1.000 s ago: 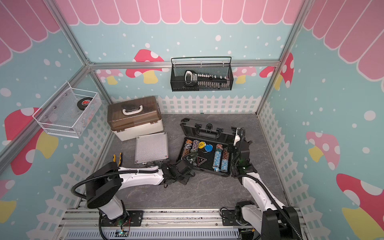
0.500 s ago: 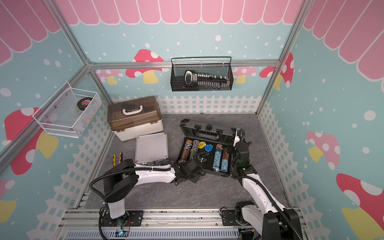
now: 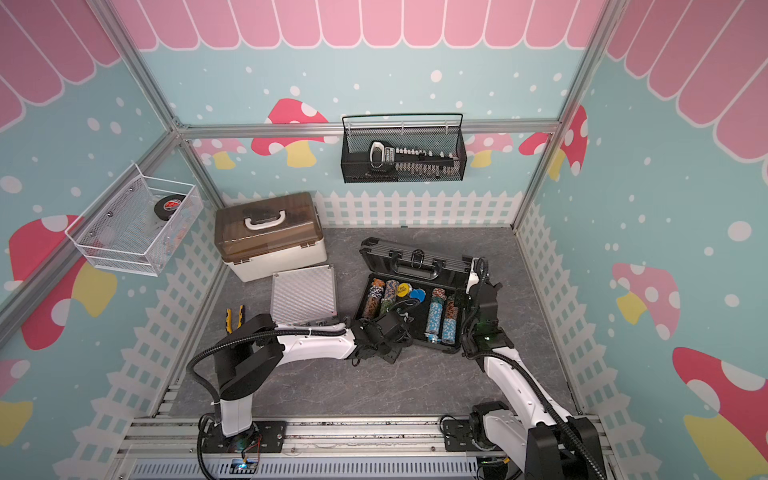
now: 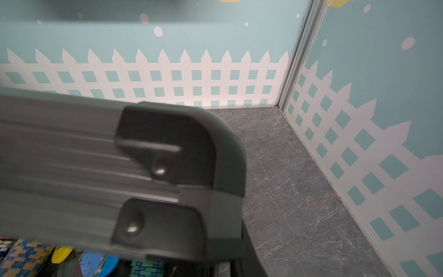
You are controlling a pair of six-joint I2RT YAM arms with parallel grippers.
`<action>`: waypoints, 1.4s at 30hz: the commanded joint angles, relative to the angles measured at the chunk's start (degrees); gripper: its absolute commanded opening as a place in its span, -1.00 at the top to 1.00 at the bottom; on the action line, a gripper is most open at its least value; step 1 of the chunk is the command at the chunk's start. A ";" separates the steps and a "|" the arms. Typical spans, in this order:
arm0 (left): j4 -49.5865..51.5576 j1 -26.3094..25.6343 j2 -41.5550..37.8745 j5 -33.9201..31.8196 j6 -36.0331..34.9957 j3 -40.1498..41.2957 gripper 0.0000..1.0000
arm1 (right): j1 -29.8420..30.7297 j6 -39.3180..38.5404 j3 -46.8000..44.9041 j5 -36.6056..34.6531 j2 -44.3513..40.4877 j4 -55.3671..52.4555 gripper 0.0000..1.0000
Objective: Close the poker set cases
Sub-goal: Close the lid of the poker set case.
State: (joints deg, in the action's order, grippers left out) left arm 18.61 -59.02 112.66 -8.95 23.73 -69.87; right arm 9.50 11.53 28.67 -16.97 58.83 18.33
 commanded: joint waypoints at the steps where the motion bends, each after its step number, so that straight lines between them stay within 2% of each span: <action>1: -10.96 5.47 3.65 -6.31 -1.72 -4.47 0.46 | 1.16 -3.37 -1.75 1.06 0.86 -7.44 1.00; 9: -10.65 6.64 6.40 -4.58 -2.97 -9.52 0.47 | 1.29 -3.53 -1.70 1.06 0.76 -7.44 1.00; 14: -10.33 6.64 6.53 -3.41 -2.94 -9.62 0.48 | 1.36 -3.53 -1.70 0.89 1.35 -7.58 1.00; 19: -10.91 5.84 3.16 -1.14 -1.97 -5.91 0.50 | 1.31 -3.53 -1.51 0.60 1.64 -8.13 1.00; 29: -18.54 2.92 -8.93 -2.13 -1.42 4.42 0.47 | 1.32 -3.88 -1.51 -0.32 1.02 -8.83 1.00; 31: -20.51 2.93 -10.39 -2.16 -1.66 5.20 0.40 | 1.33 -3.88 -1.64 -0.32 0.94 -8.83 1.00; 38: -22.80 3.81 -7.73 -4.35 -3.18 1.18 -0.11 | 1.34 -3.58 -1.64 -0.43 0.59 -8.83 1.00; 42: -26.77 5.16 -5.64 -3.58 -1.59 0.69 -0.22 | 1.36 -3.62 -1.71 -0.44 0.18 -8.83 1.00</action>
State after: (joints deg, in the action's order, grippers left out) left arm -4.08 -55.02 105.30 -11.84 21.32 -67.77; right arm 10.24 8.14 28.03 -18.44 59.18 14.09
